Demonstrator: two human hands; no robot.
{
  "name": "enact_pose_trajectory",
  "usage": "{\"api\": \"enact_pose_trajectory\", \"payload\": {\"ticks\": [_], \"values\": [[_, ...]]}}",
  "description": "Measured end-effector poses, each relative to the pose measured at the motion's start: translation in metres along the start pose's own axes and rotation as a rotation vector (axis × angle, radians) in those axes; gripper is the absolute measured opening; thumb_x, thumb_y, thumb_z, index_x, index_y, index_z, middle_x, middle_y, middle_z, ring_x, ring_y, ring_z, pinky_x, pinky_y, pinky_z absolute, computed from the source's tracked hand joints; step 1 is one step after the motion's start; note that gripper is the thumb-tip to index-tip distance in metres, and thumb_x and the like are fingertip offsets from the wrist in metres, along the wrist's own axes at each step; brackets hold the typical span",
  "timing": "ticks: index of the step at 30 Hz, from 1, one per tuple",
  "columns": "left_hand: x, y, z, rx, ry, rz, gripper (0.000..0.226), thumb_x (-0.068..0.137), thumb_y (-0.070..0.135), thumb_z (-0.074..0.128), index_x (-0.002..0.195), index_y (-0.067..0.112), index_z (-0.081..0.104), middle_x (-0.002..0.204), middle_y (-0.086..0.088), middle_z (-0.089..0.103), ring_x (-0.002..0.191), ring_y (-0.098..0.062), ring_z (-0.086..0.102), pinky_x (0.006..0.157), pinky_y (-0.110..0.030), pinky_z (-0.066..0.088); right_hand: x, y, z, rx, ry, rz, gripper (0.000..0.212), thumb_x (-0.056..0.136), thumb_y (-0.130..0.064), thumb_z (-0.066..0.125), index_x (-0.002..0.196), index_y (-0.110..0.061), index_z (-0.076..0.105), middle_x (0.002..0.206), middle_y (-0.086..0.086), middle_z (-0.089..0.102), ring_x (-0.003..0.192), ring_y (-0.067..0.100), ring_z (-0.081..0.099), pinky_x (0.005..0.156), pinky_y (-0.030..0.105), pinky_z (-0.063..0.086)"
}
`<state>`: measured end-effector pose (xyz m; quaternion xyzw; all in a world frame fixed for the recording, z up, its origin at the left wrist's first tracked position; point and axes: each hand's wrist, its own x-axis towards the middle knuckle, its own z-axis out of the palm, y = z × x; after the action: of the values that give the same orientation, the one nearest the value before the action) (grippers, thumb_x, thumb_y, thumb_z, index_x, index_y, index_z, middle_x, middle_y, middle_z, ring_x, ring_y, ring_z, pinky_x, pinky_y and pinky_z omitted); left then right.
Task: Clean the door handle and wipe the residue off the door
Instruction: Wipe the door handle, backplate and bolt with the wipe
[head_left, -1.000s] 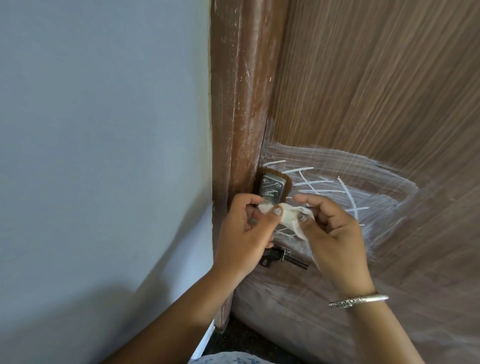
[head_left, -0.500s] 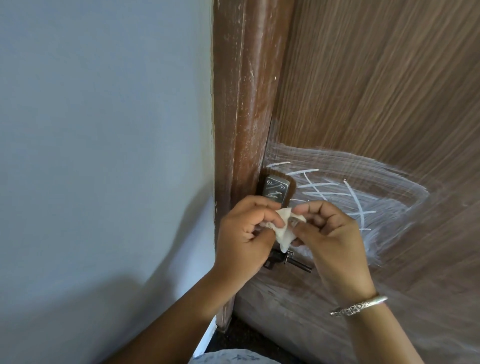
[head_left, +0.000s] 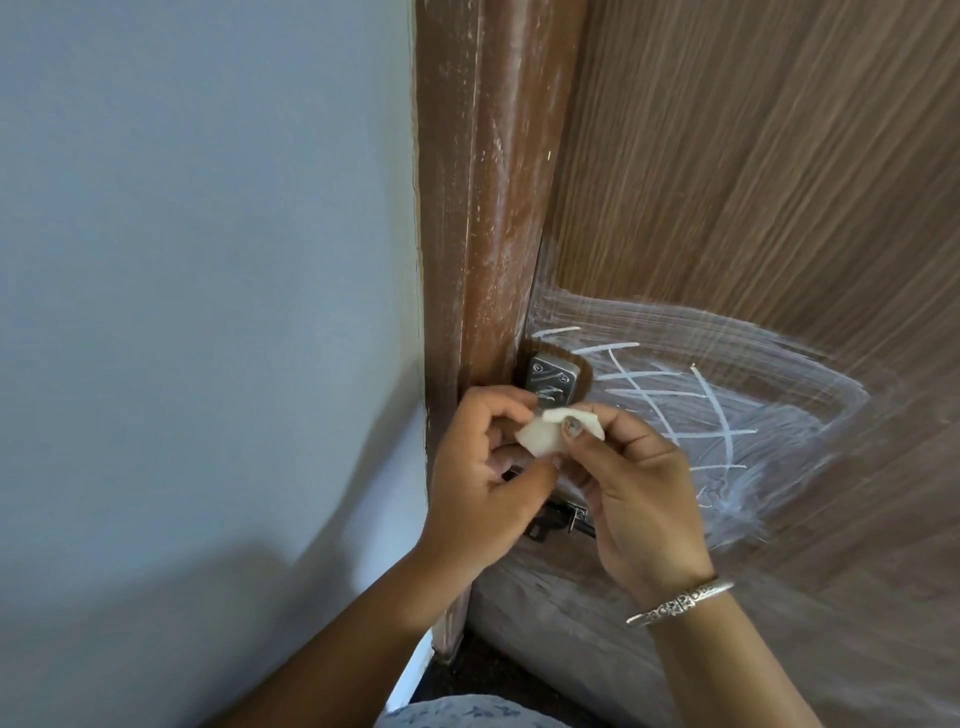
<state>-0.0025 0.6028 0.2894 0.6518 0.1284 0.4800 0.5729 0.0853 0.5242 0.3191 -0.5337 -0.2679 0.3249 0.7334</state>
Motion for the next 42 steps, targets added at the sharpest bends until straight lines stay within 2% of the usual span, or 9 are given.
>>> {"api": "enact_pose_trajectory", "payload": {"ticks": [6, 11, 16, 21, 26, 30, 33, 37, 42], "values": [[0.009, 0.001, -0.005, 0.106, -0.072, -0.031, 0.017, 0.082, 0.007, 0.063, 0.094, 0.020, 0.063, 0.087, 0.006, 0.069, 0.075, -0.014, 0.068, 0.063, -0.033, 0.057, 0.000, -0.005, -0.011, -0.262, -0.062, -0.142, 0.036, 0.087, 0.002, 0.057, 0.085, -0.034, 0.065, 0.086, 0.005, 0.072, 0.074, 0.022, 0.070, 0.058, 0.028, 0.057], [0.014, 0.003, -0.007, -0.137, -0.118, -0.146, 0.009, 0.078, 0.015, 0.065, 0.086, 0.019, 0.066, 0.082, 0.000, 0.067, 0.075, -0.017, 0.066, 0.065, -0.034, 0.055, 0.002, -0.005, -0.018, -0.400, -0.067, -0.227, 0.050, 0.081, 0.019, 0.055, 0.070, -0.029, 0.067, 0.096, -0.002, 0.070, 0.086, 0.017, 0.069, 0.069, 0.032, 0.056], [0.016, 0.001, -0.006, -0.184, -0.180, -0.247, 0.014, 0.083, 0.018, 0.069, 0.096, 0.017, 0.065, 0.083, 0.003, 0.070, 0.075, -0.013, 0.068, 0.063, -0.028, 0.058, 0.004, -0.009, -0.014, -0.515, -0.073, -0.363, 0.022, 0.070, -0.001, 0.074, 0.070, -0.022, 0.070, 0.103, 0.005, 0.059, 0.094, 0.001, 0.061, 0.071, 0.013, 0.050], [0.014, -0.002, -0.005, -0.263, -0.034, -0.224, 0.012, 0.075, 0.013, 0.070, 0.086, 0.014, 0.067, 0.075, -0.004, 0.071, 0.064, -0.013, 0.069, 0.059, -0.025, 0.057, 0.008, -0.003, -0.006, -0.122, 0.028, -0.163, 0.037, 0.073, 0.015, 0.066, 0.095, -0.013, 0.056, 0.087, 0.001, 0.072, 0.079, 0.017, 0.071, 0.064, 0.030, 0.059], [0.010, -0.008, -0.003, -0.237, 0.027, -0.156, 0.019, 0.079, 0.003, 0.066, 0.089, 0.019, 0.067, 0.082, -0.001, 0.072, 0.075, -0.015, 0.070, 0.066, -0.032, 0.059, 0.009, 0.003, -0.001, -0.077, 0.035, -0.123, 0.021, 0.068, -0.008, 0.073, 0.088, -0.015, 0.070, 0.084, 0.008, 0.073, 0.078, 0.022, 0.069, 0.069, 0.034, 0.059], [0.004, -0.012, -0.006, 0.188, 0.127, 0.001, 0.025, 0.082, 0.014, 0.067, 0.098, 0.032, 0.061, 0.087, 0.011, 0.070, 0.084, -0.008, 0.068, 0.076, -0.025, 0.056, 0.016, 0.004, -0.005, -0.590, 0.185, -0.516, 0.028, 0.077, -0.001, 0.070, 0.084, -0.028, 0.067, 0.075, -0.004, 0.065, 0.073, 0.010, 0.062, 0.066, 0.021, 0.052], [-0.004, -0.018, -0.004, 0.367, 0.110, 0.075, 0.034, 0.082, 0.011, 0.064, 0.115, 0.018, 0.058, 0.113, 0.008, 0.064, 0.106, -0.003, 0.062, 0.090, -0.017, 0.049, 0.028, -0.001, -0.009, -1.068, 0.279, -0.832, 0.028, 0.073, -0.001, 0.065, 0.098, -0.014, 0.070, 0.078, 0.003, 0.059, 0.065, 0.005, 0.054, 0.059, 0.012, 0.043], [-0.012, -0.025, -0.001, 0.423, 0.011, 0.006, 0.058, 0.081, 0.013, 0.062, 0.135, 0.008, 0.041, 0.140, -0.004, 0.048, 0.129, -0.008, 0.045, 0.105, -0.025, 0.039, 0.037, -0.001, -0.005, -1.333, 0.173, -1.014, 0.010, 0.084, -0.002, 0.059, 0.089, -0.003, 0.068, 0.077, 0.010, 0.065, 0.060, 0.024, 0.060, 0.047, 0.032, 0.050], [-0.013, -0.028, -0.002, 0.392, -0.022, -0.110, 0.064, 0.083, 0.020, 0.060, 0.140, 0.005, 0.034, 0.142, -0.003, 0.046, 0.132, -0.005, 0.041, 0.107, -0.032, 0.040, 0.044, 0.003, 0.007, -1.645, 0.032, -0.999, 0.005, 0.076, -0.002, 0.073, 0.077, -0.001, 0.068, 0.068, 0.010, 0.058, 0.054, 0.025, 0.054, 0.041, 0.025, 0.038]]}}
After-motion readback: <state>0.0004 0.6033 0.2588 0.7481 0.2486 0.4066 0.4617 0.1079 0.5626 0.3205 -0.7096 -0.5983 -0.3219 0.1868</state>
